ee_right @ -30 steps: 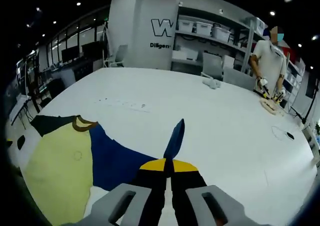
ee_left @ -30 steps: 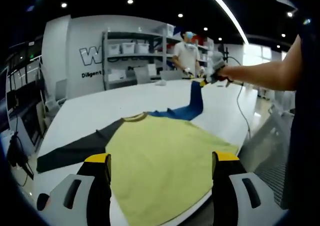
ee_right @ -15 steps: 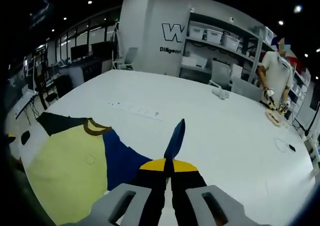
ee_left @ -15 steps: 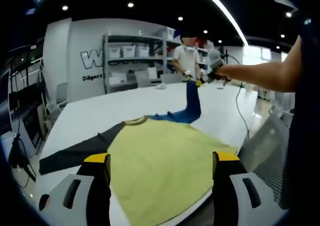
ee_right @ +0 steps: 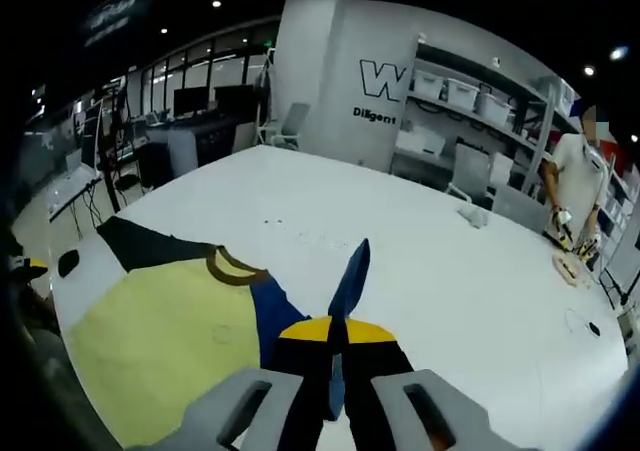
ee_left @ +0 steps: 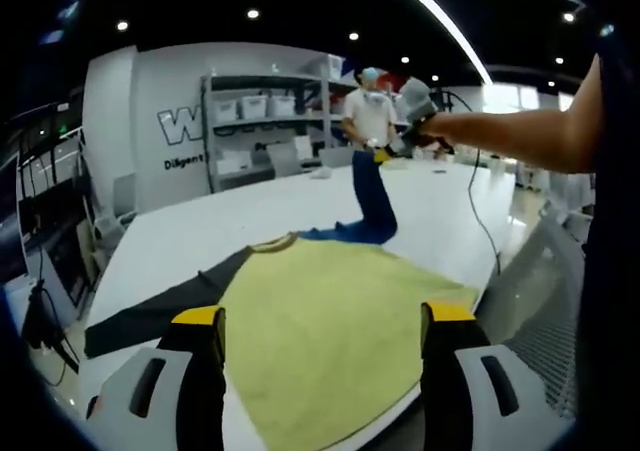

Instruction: Fold the garment on the visible template until the final outline fits inside the template.

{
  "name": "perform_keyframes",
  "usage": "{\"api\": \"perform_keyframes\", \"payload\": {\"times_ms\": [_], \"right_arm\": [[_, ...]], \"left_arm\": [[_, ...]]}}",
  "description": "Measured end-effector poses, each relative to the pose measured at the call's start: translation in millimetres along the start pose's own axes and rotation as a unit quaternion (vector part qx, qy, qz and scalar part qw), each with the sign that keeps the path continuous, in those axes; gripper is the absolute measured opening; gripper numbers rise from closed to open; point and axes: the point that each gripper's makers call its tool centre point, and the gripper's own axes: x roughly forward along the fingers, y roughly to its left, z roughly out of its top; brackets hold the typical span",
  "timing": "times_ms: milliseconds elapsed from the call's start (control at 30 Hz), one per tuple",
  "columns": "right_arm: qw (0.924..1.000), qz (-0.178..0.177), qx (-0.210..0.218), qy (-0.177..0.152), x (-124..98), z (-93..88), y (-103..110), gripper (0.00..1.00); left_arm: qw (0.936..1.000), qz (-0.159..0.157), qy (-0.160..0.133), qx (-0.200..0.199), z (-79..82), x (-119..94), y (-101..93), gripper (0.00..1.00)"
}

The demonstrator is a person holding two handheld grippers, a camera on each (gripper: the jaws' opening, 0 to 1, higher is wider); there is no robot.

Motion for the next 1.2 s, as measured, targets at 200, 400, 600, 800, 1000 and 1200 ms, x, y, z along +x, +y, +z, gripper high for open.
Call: {"api": "perform_keyframes", "payload": {"times_ms": [200, 400, 600, 800, 1000, 1200], "right_arm": [[0.9999, 0.017, -0.003, -0.003, 6, 5.4, 17, 0.00], [0.9993, 0.035, -0.013, -0.008, 12, 14.0, 37, 0.00], [0.9982, 0.055, -0.023, -0.012, 21, 23.4, 62, 0.00], [0.9964, 0.076, -0.034, -0.014, 30, 30.6, 88, 0.00], [0.9943, 0.096, -0.045, -0.012, 38, 34.3, 115, 0.00], [0.9914, 0.117, -0.057, -0.009, 46, 36.4, 143, 0.00]], "left_arm": [[1.0000, 0.000, -0.001, 0.004, -0.1, -1, -0.7, 0.73], [1.0000, 0.001, -0.001, 0.009, -0.3, -1, -0.9, 0.71], [0.9999, 0.004, -0.003, 0.010, 0.1, -1, -0.1, 0.71], [0.9999, 0.003, -0.003, 0.014, 0.1, -1, -0.2, 0.70], [0.9998, 0.004, -0.002, 0.017, -0.4, -1, 0.2, 0.70], [0.9998, 0.005, -0.003, 0.019, -0.6, -1, 1.7, 0.69]]}}
